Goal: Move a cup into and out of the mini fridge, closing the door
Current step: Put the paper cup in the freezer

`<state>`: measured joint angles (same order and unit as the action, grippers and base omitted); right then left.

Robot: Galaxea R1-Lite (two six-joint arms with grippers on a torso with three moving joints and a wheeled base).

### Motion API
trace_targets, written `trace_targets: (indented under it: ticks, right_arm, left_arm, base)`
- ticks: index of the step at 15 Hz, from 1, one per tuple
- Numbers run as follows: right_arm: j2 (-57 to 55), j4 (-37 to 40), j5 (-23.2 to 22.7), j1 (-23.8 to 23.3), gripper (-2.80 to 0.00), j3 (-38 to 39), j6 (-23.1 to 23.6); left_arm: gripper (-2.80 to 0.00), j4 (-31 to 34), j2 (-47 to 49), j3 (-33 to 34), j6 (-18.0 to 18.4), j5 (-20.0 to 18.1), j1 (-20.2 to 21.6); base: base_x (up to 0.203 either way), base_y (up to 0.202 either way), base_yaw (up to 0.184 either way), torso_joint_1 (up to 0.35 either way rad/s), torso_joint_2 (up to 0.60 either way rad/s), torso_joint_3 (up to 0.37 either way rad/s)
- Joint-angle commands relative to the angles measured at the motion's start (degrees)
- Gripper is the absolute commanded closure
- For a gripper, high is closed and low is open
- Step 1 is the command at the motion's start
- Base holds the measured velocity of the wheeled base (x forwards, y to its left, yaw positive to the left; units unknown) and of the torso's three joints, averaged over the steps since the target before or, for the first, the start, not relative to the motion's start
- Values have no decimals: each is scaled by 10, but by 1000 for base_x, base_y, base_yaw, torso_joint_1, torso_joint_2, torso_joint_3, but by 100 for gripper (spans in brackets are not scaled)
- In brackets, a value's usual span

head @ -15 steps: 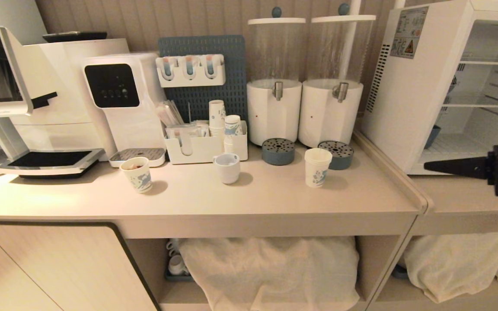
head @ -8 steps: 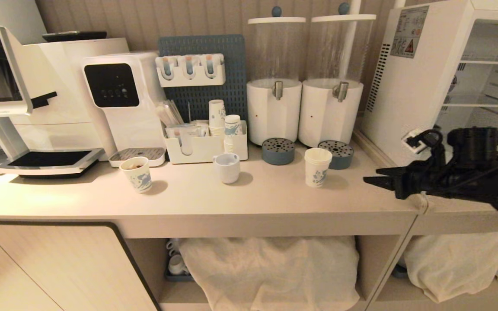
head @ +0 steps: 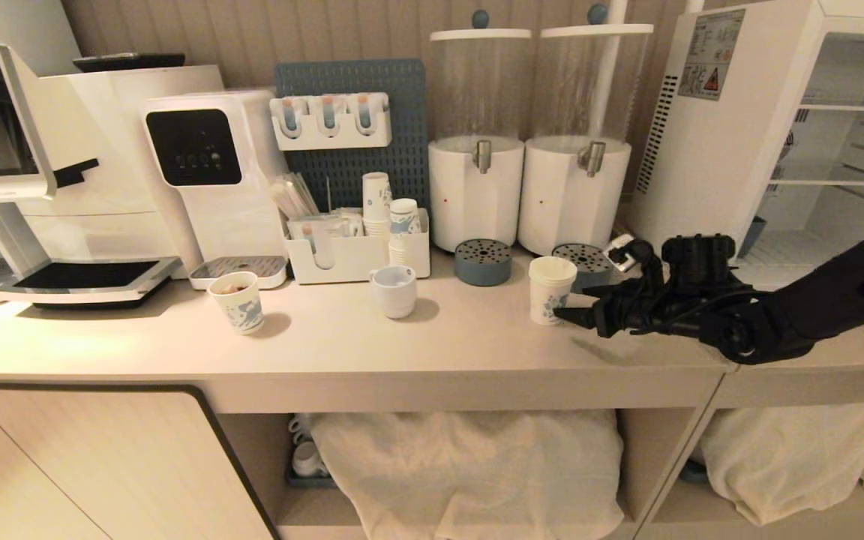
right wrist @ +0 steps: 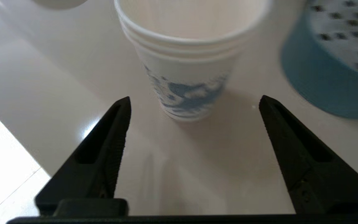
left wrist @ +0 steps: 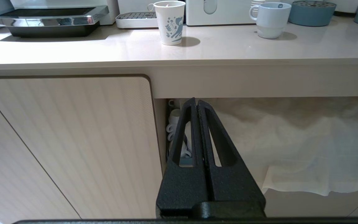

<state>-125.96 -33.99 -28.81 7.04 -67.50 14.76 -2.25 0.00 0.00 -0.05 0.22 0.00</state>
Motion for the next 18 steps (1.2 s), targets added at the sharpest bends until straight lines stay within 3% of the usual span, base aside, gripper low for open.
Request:
trace_targets:
  ticks: [1, 13, 16, 17, 18]
  right_arm:
    - [-23, -4, -3, 7, -280, -18, -1]
    - [-88, 3, -10, 12, -280, -123, -21]
    - [-100, 40, -10, 14, -280, -171, -22]
    - [-101, 39, -9, 14, 0, -171, -22]
    - [-103, 36, -9, 14, 0, -169, -22]
  left_arm:
    - [0, 0, 0, 11, 0, 0, 0]
    - [0, -1, 0, 11, -6, 1, 0]
    - [0, -1, 0, 11, -5, 0, 0]
    - [0, -1, 0, 11, -6, 0, 0]
    - [0, -1, 0, 11, -6, 0, 0]
  base:
    - [0, 0, 0, 0, 0, 0]
    - [0, 0, 0, 0, 0, 0]
    - [0, 0, 0, 0, 0, 0]
    - [0, 0, 0, 0, 0, 0]
    - [0, 0, 0, 0, 0, 0]
